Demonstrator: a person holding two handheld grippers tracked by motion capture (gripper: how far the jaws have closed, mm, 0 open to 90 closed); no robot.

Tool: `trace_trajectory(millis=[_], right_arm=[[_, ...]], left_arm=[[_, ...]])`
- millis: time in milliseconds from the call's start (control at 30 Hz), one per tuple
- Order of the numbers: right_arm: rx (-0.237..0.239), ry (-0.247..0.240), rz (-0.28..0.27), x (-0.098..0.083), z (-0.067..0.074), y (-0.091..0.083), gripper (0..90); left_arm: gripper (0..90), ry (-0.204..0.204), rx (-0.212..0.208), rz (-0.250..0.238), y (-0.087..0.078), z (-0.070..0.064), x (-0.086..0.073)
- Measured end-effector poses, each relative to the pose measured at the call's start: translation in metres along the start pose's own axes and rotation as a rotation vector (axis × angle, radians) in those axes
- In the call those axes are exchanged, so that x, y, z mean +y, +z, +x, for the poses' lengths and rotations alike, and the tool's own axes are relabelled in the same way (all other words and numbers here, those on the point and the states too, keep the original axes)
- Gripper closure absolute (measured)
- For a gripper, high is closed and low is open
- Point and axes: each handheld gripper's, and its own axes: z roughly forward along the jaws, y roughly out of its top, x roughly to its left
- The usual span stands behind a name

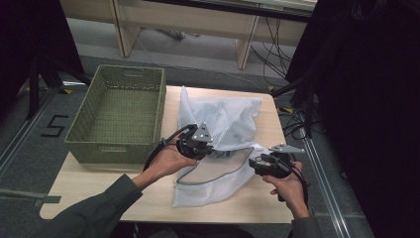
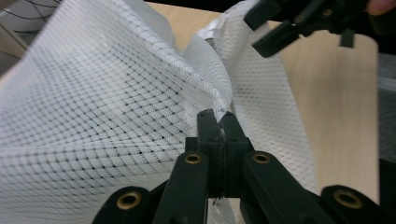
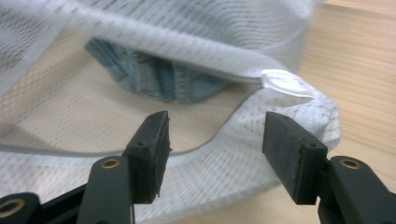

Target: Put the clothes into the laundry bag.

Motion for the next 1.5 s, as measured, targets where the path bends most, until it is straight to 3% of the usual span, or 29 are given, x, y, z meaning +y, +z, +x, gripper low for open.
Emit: trace_trajectory(millis=[33,100,133,233,267,300,333,367,433,500,533,567,600,633,667,800,867,900,933,967,1033,1167,1200,1267,1333,1367,1400,1433,1500], right_arm=[[-0.011,0.056,-0.012,-0.001,0.002,0.000,42.3],[-0.027,-0.001,0.003,-0.004,-0.007,-0.003,42.2],[-0.029,0.048,0.025,-0.005,-0.006,-0.005,42.2],[-0.031,0.065,0.033,-0.007,-0.009,-0.006,42.2],[-0.043,0.029,0.028,-0.008,-0.012,-0.005,42.2],[-0.042,0.062,0.023,-0.009,-0.009,-0.004,42.2],[-0.046,0.060,0.001,-0.010,-0.009,-0.002,42.2],[-0.053,-0.021,0.022,-0.010,-0.014,-0.003,42.2],[-0.048,0.052,0.032,-0.010,-0.007,-0.002,42.1],[-0.050,0.006,0.033,-0.011,-0.010,0.000,42.0],[-0.042,0.008,0.043,-0.011,-0.009,0.000,42.0],[-0.036,0.040,0.056,-0.010,-0.007,-0.001,41.9],[-0.042,0.060,0.038,-0.010,-0.005,0.000,41.9],[-0.037,0.071,0.083,-0.010,-0.004,-0.003,41.9],[-0.032,0.073,0.079,-0.009,-0.004,-0.003,41.8],[-0.033,0.002,0.033,-0.009,-0.006,0.000,41.6],[-0.033,0.009,0.000,-0.010,-0.003,0.002,41.4],[-0.026,-0.017,0.001,-0.008,-0.004,0.002,41.3],[-0.020,0.021,0.012,-0.008,-0.001,0.001,41.1],[-0.013,-0.012,0.036,-0.007,-0.002,-0.001,41.0],[-0.011,0.011,0.043,-0.006,0.001,-0.001,40.8],[-0.007,-0.034,-0.018,-0.007,0.002,0.003,40.2],[0.003,0.023,0.009,-0.006,0.007,0.001,40.1],[0.008,0.021,-0.001,-0.005,0.008,0.002,39.8],[0.017,0.008,0.026,-0.004,0.009,0.000,39.6],[0.015,-0.039,0.015,-0.004,0.006,0.001,39.6],[0.016,-0.036,-0.001,-0.005,0.007,0.002,39.5],[0.009,0.010,0.000,-0.004,0.011,0.002,39.4],[0.023,0.012,0.004,-0.004,0.014,0.000,39.2]], left_arm=[[88.7,-0.003,-0.011,0.003,0.003,-0.002,-0.003],[88.5,-0.004,-0.023,0.025,0.013,-0.007,-0.011],[88.3,-0.003,-0.030,0.043,0.018,-0.009,-0.016],[88.1,-0.016,-0.039,0.067,0.038,-0.013,-0.027],[87.8,0.012,-0.043,0.102,0.044,-0.012,-0.030],[87.5,-0.020,-0.029,0.086,0.053,-0.016,-0.034],[86.7,0.041,-0.027,0.137,0.057,-0.014,-0.036],[85.7,0.026,-0.007,0.123,0.064,-0.016,-0.040],[83.6,0.003,0.001,0.146,0.072,-0.015,-0.048],[79.8,0.001,0.010,0.143,0.074,-0.014,-0.052],[78.5,0.010,0.011,0.153,0.073,-0.013,-0.053],[76.5,-0.016,0.019,0.129,0.072,-0.014,-0.053],[74.5,-0.010,0.022,0.112,0.069,-0.013,-0.051],[72.5,-0.030,0.025,0.095,0.065,-0.013,-0.050],[69.9,-0.024,0.027,0.082,0.062,-0.013,-0.048],[61.5,-0.053,0.024,0.044,0.047,-0.013,-0.044],[56.3,-0.068,0.015,0.027,0.040,-0.013,-0.043],[54.6,-0.089,0.010,0.020,0.037,-0.014,-0.043],[52.6,-0.088,0.005,0.011,0.034,-0.013,-0.043],[50.4,-0.106,0.000,0.003,0.031,-0.014,-0.043],[46.8,-0.122,-0.006,-0.013,0.025,-0.015,-0.043],[41.6,-0.122,-0.012,-0.013,0.012,-0.016,-0.046],[40.5,-0.133,-0.009,-0.031,0.011,-0.017,-0.046],[38.4,-0.136,-0.004,-0.027,0.007,-0.017,-0.049],[36.8,-0.136,-0.002,-0.019,0.003,-0.016,-0.053],[36.5,-0.131,0.003,-0.010,0.001,-0.016,-0.055],[36.1,-0.139,0.008,-0.012,-0.001,-0.015,-0.057],[35.4,-0.155,0.013,-0.021,-0.003,-0.016,-0.059],[34.8,-0.160,0.016,-0.013,-0.007,-0.013,-0.064]])
